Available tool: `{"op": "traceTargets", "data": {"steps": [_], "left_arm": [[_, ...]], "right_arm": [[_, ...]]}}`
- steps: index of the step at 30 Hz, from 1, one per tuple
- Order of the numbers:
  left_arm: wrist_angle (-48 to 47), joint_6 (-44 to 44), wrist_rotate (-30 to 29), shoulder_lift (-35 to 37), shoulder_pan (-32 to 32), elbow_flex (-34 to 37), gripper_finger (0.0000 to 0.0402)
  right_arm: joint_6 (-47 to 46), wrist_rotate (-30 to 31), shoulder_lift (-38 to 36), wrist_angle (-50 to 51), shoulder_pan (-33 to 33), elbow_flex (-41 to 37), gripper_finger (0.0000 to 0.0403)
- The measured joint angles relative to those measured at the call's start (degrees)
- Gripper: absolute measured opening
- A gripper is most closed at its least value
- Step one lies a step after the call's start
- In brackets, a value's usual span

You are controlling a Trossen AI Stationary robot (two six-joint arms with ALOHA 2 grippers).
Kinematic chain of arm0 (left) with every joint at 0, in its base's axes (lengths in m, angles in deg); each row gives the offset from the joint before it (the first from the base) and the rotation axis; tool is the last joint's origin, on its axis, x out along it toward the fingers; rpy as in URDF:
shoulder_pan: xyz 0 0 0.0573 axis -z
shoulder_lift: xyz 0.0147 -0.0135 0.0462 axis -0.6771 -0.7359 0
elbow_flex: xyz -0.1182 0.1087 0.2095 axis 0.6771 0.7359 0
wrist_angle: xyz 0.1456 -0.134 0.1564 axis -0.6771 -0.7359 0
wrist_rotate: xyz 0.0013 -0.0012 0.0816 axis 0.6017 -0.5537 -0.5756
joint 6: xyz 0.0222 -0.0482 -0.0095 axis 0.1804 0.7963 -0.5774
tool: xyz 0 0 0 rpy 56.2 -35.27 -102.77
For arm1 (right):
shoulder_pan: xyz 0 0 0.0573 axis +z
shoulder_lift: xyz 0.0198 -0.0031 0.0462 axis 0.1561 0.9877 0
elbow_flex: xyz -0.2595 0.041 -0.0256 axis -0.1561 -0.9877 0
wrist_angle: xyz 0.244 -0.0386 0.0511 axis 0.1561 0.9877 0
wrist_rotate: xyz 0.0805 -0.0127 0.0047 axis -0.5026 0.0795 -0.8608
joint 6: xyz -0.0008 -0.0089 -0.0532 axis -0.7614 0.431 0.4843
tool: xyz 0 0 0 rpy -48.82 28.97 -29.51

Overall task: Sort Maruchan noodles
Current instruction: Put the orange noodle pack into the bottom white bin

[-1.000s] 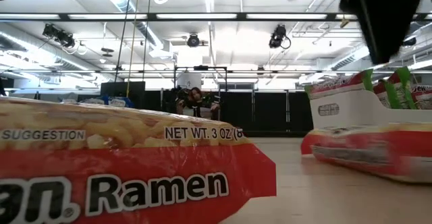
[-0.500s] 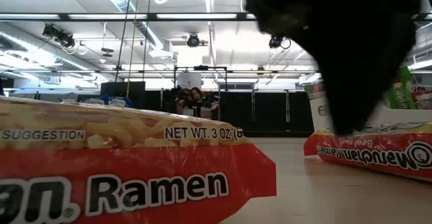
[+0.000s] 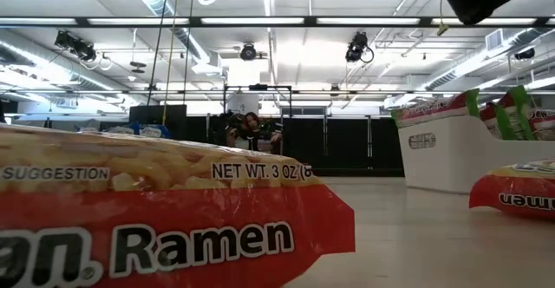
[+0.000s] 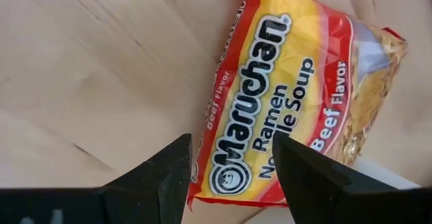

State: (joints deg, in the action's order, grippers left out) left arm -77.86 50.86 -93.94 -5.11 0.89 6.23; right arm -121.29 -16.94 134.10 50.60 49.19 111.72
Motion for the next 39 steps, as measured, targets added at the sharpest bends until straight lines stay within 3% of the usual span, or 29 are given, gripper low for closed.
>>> {"op": "traceTargets", "data": {"steps": [12,15,21,25,34,39], "left_arm": [[0.1,1.6,0.0,0.0,0.0,0.0,0.0290],[0.1,1.7,0.0,-0.1,0.0,0.0,0.0290],[0.2,1.8,-0.2,-0.1,0.0,0.0,0.0290],[0.1,1.9,-0.2,-0.1,0.0,0.0,0.0290],[0.1,3.1,-0.5,-0.1,0.0,0.0,0.0290],[0.1,4.1,-1.1,-0.3,0.0,0.0,0.0290]], "right_arm": [[0.7,-0.4,3.3,1.9,0.5,-1.6,0.0194],[0.2,1.4,3.2,2.4,0.4,-1.6,0.0151],[0.5,3.6,3.3,3.7,0.2,-1.4,0.0017],[0.5,3.5,2.6,3.9,0.2,1.1,0.0007],[9.5,7.1,-11.2,4.3,2.9,6.5,0.0003],[10.3,7.1,-21.4,4.3,8.5,6.6,0.0002]]}}
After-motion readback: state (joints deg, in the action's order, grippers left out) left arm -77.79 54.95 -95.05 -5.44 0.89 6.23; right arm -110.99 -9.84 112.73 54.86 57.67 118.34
